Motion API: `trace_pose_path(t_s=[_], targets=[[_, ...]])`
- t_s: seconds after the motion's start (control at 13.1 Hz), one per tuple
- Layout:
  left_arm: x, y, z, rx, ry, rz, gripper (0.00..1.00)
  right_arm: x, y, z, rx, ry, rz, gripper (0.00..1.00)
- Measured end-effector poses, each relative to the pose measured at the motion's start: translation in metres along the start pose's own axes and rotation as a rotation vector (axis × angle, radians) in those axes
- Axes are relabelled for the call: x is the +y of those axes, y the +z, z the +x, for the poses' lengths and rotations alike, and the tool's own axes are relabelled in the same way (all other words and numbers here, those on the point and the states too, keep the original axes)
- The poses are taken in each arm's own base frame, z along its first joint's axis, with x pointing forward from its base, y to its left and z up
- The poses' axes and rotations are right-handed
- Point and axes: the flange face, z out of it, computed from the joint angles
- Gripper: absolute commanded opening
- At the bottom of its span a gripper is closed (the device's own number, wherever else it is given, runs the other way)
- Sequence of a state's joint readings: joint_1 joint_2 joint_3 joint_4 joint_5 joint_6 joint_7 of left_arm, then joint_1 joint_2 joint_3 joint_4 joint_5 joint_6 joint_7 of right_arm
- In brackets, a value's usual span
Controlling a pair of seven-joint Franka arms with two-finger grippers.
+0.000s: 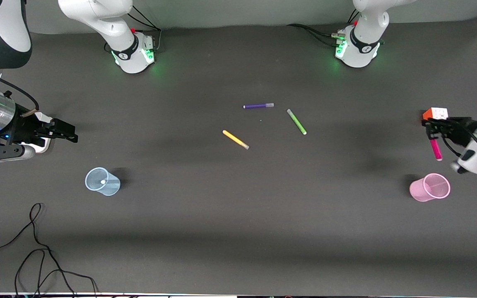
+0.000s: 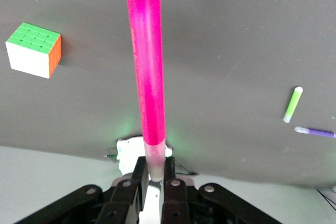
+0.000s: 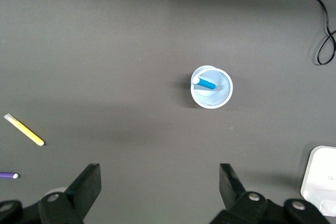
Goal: Place pink and blue markers in matching cups
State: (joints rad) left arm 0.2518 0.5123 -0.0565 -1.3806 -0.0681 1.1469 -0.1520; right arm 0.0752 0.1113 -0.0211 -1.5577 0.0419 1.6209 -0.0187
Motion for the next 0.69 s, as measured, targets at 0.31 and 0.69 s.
trace_pose_path(t_s=[0.31,0.69], targets=[[-0.053,0.004,0.073,-0.122,0.001,-0.163,0.00,0.000,0.000,0.000,0.000,0.000,0.000,1.00],[-0.072,0.001,0.092,-0.064,0.036,-0.241,0.00,0.000,0.000,0.000,0.000,0.000,0.000,1.00]])
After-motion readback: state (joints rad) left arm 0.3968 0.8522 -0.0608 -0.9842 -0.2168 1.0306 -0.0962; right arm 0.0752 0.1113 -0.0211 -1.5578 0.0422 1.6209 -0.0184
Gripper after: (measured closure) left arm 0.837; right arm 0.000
